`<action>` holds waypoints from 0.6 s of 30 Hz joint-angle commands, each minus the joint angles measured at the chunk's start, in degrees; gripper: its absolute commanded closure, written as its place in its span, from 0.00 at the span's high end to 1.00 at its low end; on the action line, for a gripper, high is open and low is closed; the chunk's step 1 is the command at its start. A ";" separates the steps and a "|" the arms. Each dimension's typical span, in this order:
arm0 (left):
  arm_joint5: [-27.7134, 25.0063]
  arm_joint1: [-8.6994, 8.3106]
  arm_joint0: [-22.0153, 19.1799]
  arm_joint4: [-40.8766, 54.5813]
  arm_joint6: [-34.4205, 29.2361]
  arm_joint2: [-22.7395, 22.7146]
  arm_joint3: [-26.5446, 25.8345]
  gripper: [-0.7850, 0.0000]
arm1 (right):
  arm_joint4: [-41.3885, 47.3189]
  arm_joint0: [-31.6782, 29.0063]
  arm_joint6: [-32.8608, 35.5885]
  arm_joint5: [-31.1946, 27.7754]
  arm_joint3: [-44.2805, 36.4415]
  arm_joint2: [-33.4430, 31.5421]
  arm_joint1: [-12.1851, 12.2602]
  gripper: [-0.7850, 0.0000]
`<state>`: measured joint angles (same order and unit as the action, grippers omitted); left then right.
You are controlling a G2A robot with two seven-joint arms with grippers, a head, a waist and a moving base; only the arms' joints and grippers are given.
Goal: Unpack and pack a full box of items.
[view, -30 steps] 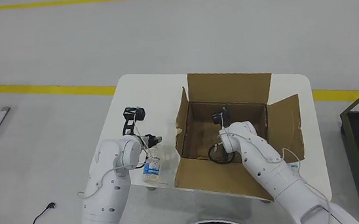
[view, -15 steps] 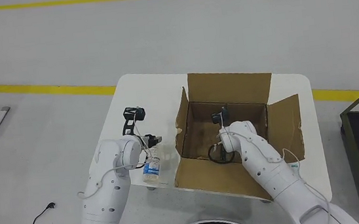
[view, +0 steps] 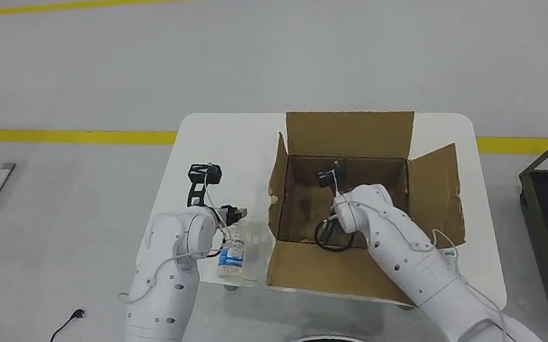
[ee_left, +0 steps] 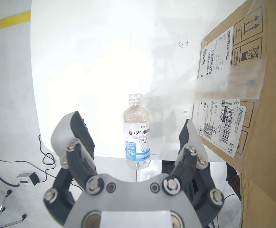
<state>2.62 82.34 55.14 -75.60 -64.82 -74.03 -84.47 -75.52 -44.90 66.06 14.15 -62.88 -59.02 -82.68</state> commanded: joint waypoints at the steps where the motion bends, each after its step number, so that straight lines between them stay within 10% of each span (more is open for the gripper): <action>1: 0.00 0.00 0.00 0.00 0.00 0.00 0.00 1.00 | -0.08 -0.31 -0.02 -0.16 -1.37 -0.76 0.17 0.00; 18: 0.00 0.00 0.00 0.00 0.00 0.00 0.00 1.00 | -3.73 -3.78 1.10 0.25 -5.28 -3.32 0.77 0.00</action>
<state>2.62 82.34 55.14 -75.60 -64.82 -74.03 -84.47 -79.15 -48.85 67.21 14.35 -68.66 -62.43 -81.85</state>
